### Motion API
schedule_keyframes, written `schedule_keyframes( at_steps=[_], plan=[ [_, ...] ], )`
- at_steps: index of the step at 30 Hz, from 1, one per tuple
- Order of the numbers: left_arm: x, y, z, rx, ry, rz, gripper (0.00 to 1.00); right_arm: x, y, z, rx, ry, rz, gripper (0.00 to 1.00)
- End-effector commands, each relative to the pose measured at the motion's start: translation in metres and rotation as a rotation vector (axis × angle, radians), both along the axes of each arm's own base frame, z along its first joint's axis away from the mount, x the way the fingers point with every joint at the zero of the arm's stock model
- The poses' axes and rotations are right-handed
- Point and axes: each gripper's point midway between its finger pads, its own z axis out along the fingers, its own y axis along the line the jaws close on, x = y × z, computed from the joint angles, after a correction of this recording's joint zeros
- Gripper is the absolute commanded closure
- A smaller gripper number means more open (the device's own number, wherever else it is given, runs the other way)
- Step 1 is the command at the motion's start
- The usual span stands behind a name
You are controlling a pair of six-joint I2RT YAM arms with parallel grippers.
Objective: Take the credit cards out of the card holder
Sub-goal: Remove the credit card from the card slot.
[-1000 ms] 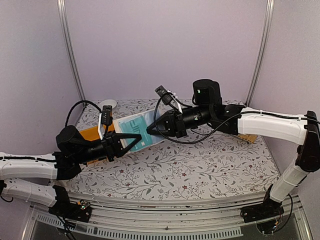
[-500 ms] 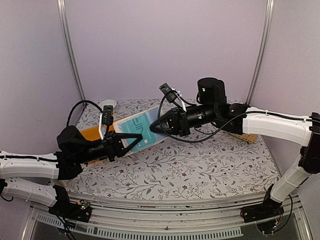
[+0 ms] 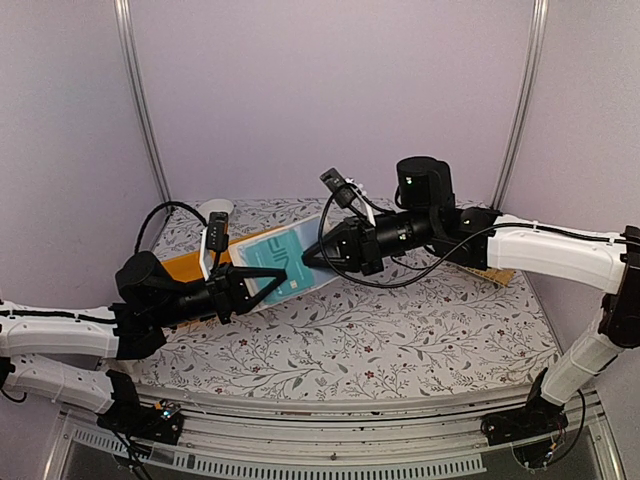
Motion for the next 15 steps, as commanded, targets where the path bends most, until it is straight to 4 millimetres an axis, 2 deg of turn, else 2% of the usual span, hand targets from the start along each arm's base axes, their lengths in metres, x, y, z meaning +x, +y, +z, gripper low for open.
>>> schedule_keyframes(
  at_steps=[1, 4, 7, 10, 13, 15],
  plan=[
    [-0.014, -0.003, 0.012, -0.033, -0.038, -0.06, 1.0, 0.0, -0.002, 0.002, 0.038, 0.002, 0.039, 0.97],
    [-0.014, -0.007, 0.011, -0.028, -0.031, -0.074, 1.0, -0.009, 0.008, 0.003, 0.054, 0.035, 0.097, 0.87],
    [-0.016, -0.01, 0.013, -0.028, -0.029, -0.091, 1.0, -0.009, 0.01, 0.004, 0.063, 0.025, 0.101, 0.85],
    [-0.016, -0.01, 0.013, -0.029, -0.031, -0.09, 1.0, -0.011, 0.012, 0.003, 0.064, 0.031, 0.114, 0.87],
    [-0.016, -0.009, 0.015, -0.033, -0.038, -0.088, 1.0, -0.012, 0.011, 0.003, 0.063, 0.029, 0.107, 0.95],
    [-0.015, -0.007, 0.015, -0.038, -0.039, -0.078, 1.0, -0.013, 0.009, 0.005, 0.066, 0.024, 0.107, 0.93]
  ],
)
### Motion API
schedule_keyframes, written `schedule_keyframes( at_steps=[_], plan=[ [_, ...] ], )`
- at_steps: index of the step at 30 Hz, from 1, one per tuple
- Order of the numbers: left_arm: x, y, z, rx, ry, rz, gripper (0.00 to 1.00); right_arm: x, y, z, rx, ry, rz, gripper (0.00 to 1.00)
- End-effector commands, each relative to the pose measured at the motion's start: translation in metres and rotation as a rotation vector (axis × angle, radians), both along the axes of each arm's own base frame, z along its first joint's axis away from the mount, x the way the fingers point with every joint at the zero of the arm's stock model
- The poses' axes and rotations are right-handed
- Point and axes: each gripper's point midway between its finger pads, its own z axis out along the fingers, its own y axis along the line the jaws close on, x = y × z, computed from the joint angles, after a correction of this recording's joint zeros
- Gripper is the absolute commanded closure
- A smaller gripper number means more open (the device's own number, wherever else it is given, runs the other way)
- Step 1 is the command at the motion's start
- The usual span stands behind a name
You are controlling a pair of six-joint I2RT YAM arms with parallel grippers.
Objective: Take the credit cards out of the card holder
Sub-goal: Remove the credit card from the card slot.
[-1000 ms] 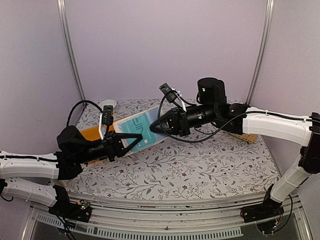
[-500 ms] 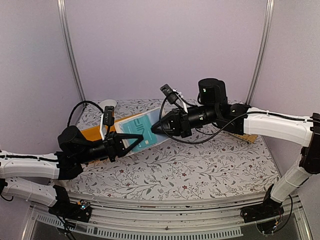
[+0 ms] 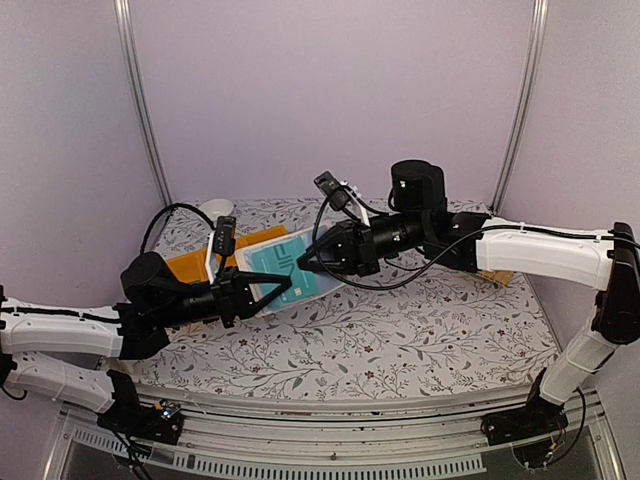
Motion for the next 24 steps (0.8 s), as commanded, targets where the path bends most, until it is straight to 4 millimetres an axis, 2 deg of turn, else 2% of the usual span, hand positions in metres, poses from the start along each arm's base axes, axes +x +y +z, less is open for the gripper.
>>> schedule_keyframes(
  at_steps=[1, 8, 16, 21, 24],
  plan=[
    [-0.01, 0.002, 0.025, -0.067, -0.049, -0.026, 1.0, -0.004, 0.0, 0.006, 0.026, -0.02, 0.012, 0.9],
    [-0.01, 0.005, 0.026, -0.072, -0.055, -0.014, 1.0, -0.006, -0.003, 0.003, 0.019, -0.015, 0.012, 0.86],
    [-0.012, 0.007, 0.026, -0.074, -0.057, -0.015, 1.0, -0.004, -0.011, 0.01, 0.029, -0.035, -0.01, 0.82],
    [-0.012, 0.006, 0.026, -0.073, -0.059, -0.016, 1.0, -0.003, -0.012, 0.007, 0.019, -0.03, -0.015, 0.83],
    [-0.012, 0.006, 0.026, -0.072, -0.058, -0.017, 1.0, -0.003, -0.01, 0.007, 0.02, -0.028, -0.012, 0.89]
  ],
)
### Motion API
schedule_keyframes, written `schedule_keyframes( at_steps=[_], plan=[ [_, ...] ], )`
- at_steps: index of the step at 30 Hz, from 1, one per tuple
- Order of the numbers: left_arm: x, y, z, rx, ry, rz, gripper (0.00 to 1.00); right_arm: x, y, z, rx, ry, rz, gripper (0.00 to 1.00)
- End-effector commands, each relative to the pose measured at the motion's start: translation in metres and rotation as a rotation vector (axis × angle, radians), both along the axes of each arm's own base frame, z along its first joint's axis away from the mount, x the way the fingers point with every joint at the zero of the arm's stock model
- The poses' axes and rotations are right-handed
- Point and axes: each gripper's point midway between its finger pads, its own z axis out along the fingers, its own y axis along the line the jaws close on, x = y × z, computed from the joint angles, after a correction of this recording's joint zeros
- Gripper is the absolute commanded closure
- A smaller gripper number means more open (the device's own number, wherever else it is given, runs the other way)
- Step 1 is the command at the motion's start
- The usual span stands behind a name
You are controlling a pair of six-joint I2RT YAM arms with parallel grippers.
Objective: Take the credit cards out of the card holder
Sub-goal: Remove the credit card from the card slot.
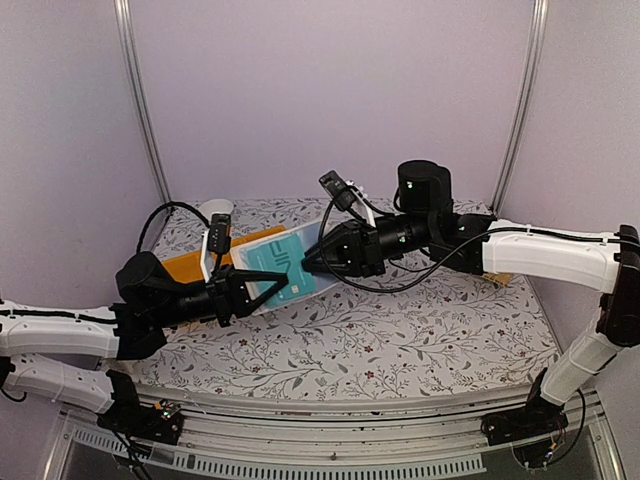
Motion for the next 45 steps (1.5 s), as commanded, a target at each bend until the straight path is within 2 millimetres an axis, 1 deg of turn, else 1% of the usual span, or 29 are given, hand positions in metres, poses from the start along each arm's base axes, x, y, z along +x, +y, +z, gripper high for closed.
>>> schedule_keyframes(
  at_steps=[1, 3, 6, 9, 11, 12, 17, 21, 25, 32, 33, 35, 41, 44, 45],
  plan=[
    [-0.009, 0.002, 0.017, -0.048, -0.045, -0.023, 1.0, 0.002, -0.003, 0.002, 0.002, -0.01, -0.015, 0.92],
    [-0.009, 0.002, 0.017, -0.048, -0.045, -0.024, 1.0, 0.002, -0.003, 0.002, 0.002, -0.01, -0.013, 0.97],
    [-0.009, 0.003, 0.016, -0.049, -0.045, -0.019, 1.0, 0.003, -0.004, 0.002, 0.003, -0.017, -0.022, 0.98],
    [-0.007, 0.004, 0.015, -0.051, -0.036, -0.006, 1.0, 0.007, -0.008, 0.004, 0.004, -0.025, -0.046, 0.98],
    [-0.007, 0.005, 0.016, -0.056, -0.038, 0.0, 0.88, 0.013, -0.011, 0.004, -0.001, -0.021, -0.072, 0.99],
    [-0.008, 0.005, 0.016, -0.059, -0.039, -0.002, 0.85, 0.015, -0.013, 0.003, -0.004, -0.018, -0.081, 0.99],
    [-0.01, 0.004, 0.016, -0.067, -0.03, -0.02, 0.84, 0.017, -0.015, 0.003, -0.011, -0.013, -0.085, 0.99],
    [-0.011, 0.002, 0.015, -0.071, -0.028, -0.035, 0.81, 0.018, -0.017, 0.005, -0.012, -0.025, -0.094, 0.99],
    [-0.012, 0.003, 0.017, -0.075, -0.033, -0.04, 0.82, 0.019, -0.021, 0.005, -0.025, -0.032, -0.105, 0.99],
    [-0.011, 0.003, 0.016, -0.074, -0.032, -0.034, 0.99, 0.024, -0.03, 0.003, -0.043, -0.049, -0.134, 0.99],
    [-0.011, 0.003, 0.015, -0.073, -0.031, -0.034, 1.0, 0.025, -0.031, 0.002, -0.049, -0.05, -0.138, 0.99],
    [-0.012, 0.003, 0.016, -0.074, -0.032, -0.037, 1.0, 0.027, -0.032, -0.002, -0.06, -0.049, -0.145, 0.99],
    [-0.009, 0.004, 0.014, -0.069, -0.026, -0.02, 1.0, 0.027, -0.036, 0.003, -0.053, -0.063, -0.154, 0.99],
    [-0.003, 0.003, 0.009, -0.051, -0.01, 0.005, 1.0, 0.026, -0.032, 0.001, -0.042, -0.039, -0.125, 0.99],
    [-0.002, 0.001, 0.009, -0.046, -0.006, 0.006, 1.0, 0.021, -0.029, -0.001, -0.041, -0.029, -0.101, 0.99]
  ],
)
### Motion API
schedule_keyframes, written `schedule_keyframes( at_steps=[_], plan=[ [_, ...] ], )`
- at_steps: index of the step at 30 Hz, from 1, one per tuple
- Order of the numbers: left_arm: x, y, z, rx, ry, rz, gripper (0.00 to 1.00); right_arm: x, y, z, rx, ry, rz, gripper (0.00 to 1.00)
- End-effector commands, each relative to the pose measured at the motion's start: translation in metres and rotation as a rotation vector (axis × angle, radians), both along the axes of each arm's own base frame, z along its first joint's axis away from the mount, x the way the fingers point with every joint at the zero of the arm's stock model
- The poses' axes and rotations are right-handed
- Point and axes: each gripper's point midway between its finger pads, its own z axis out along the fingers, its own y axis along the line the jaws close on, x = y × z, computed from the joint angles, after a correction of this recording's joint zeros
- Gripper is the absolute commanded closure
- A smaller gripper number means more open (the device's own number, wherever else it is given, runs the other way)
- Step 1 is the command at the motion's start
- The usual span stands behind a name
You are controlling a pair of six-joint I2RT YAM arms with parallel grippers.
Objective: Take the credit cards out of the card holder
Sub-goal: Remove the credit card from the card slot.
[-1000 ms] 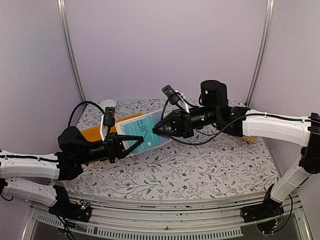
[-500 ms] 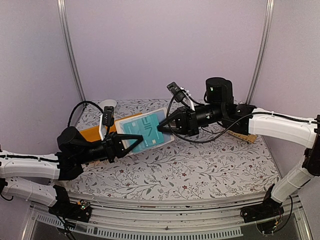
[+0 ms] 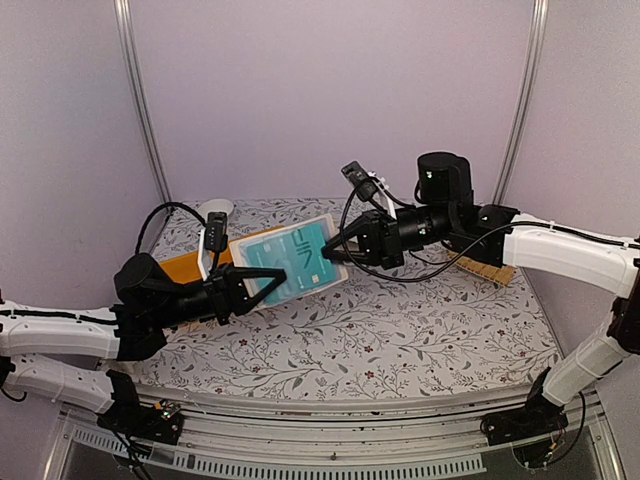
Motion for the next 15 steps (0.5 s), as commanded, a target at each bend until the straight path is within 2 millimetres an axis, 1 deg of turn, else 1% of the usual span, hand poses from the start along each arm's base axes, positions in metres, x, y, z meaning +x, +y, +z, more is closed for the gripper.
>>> schedule_keyframes(
  at_steps=[1, 4, 8, 9, 12, 15],
  plan=[
    [-0.0031, -0.0026, 0.0025, -0.007, -0.011, -0.008, 1.0, -0.0006, 0.0034, -0.0068, -0.002, 0.022, 0.012, 0.99],
    [-0.0035, -0.0043, 0.0028, -0.007, -0.009, -0.017, 1.0, -0.0048, 0.0091, -0.0079, 0.007, 0.023, 0.042, 0.97],
    [-0.0038, -0.0039, 0.0027, -0.007, -0.014, -0.016, 1.0, -0.0065, 0.0099, -0.007, 0.019, 0.028, 0.055, 0.84],
    [-0.0038, -0.0041, 0.0021, -0.005, -0.012, -0.016, 1.0, -0.0074, 0.0102, -0.0063, 0.022, 0.03, 0.062, 0.83],
    [-0.0037, -0.0041, 0.0024, -0.005, -0.014, -0.015, 1.0, -0.0082, 0.0113, -0.0054, 0.024, 0.042, 0.07, 0.86],
    [-0.0035, -0.0037, 0.0025, -0.006, -0.015, -0.014, 1.0, -0.0094, 0.0118, -0.0049, 0.027, 0.042, 0.075, 0.86]
  ],
)
